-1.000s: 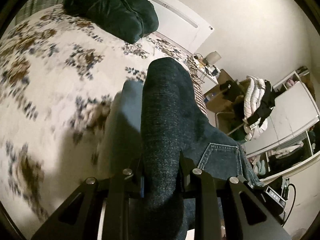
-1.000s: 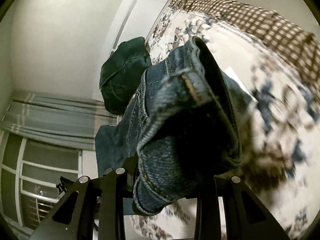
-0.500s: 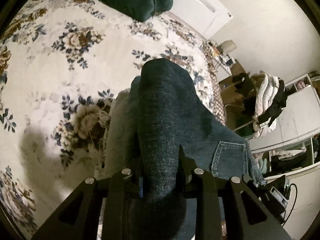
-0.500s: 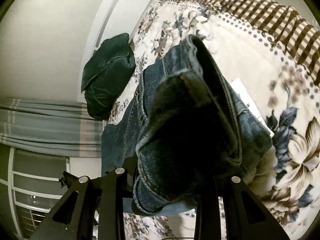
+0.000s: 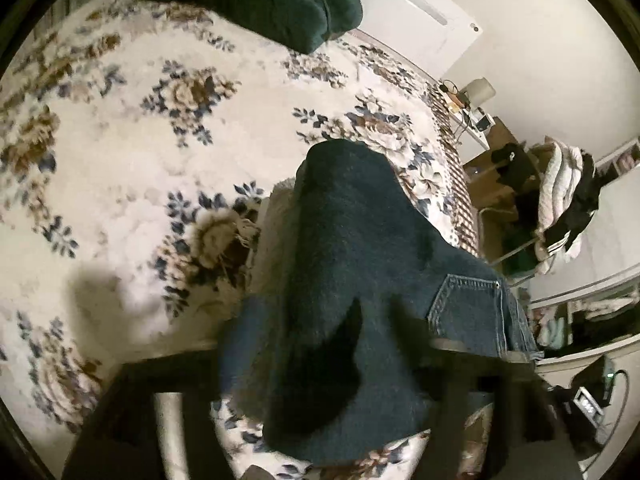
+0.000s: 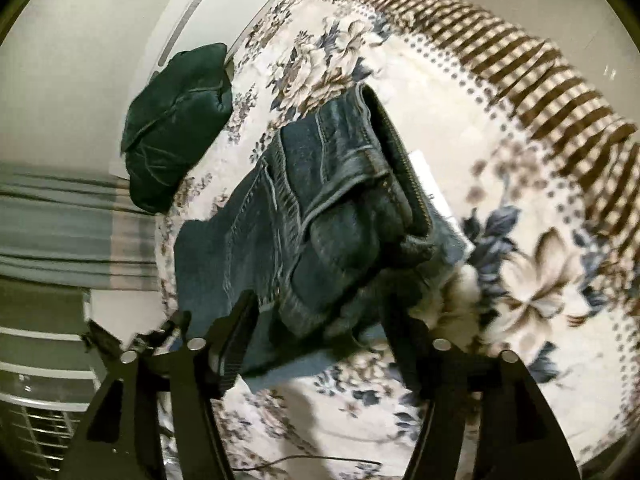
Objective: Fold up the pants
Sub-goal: 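Lift the folded jeans with both grippers and lower them onto the clothing stack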
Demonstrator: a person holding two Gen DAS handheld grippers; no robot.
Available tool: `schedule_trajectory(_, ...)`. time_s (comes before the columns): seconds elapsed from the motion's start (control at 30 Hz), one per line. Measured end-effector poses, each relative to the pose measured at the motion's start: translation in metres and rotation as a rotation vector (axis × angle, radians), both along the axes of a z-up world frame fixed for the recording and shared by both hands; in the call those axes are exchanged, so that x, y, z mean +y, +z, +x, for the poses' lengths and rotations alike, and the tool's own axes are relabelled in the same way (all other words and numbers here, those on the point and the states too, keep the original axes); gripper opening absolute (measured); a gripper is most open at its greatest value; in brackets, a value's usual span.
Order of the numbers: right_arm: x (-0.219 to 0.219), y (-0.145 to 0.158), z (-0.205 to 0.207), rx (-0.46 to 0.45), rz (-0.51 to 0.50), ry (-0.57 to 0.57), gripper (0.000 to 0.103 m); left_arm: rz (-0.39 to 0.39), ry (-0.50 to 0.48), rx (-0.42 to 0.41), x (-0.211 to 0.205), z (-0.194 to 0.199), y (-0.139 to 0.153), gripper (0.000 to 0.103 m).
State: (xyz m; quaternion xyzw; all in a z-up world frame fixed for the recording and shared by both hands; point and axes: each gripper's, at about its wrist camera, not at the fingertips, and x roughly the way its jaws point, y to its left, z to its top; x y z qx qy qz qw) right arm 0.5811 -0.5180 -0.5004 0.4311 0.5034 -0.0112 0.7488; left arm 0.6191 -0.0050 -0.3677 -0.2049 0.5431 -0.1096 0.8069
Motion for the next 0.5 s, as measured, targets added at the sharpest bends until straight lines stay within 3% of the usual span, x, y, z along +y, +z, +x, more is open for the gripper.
schedule_trajectory(0.07,0.003,0.013,-0.01,0.0,-0.073,-0.003,0.079,0.051,-0.012,-0.029,-0.004,-0.008,0.011,0.093)
schedule_trajectory(0.2,0.016,0.038,-0.029,0.033,-0.242,0.007,0.084,0.172,-0.033,-0.08,-0.015,-0.028,0.03,0.094)
schedule_trajectory(0.33,0.043,0.061,-0.049,0.044,-0.454,0.071,0.098,0.263,-0.064,-0.141,-0.03,-0.06,0.051,0.1)
schedule_trajectory(0.5,0.073,0.09,-0.081,0.029,-0.68,0.119,0.103,0.347,-0.1,-0.182,-0.049,-0.103,0.074,0.101)
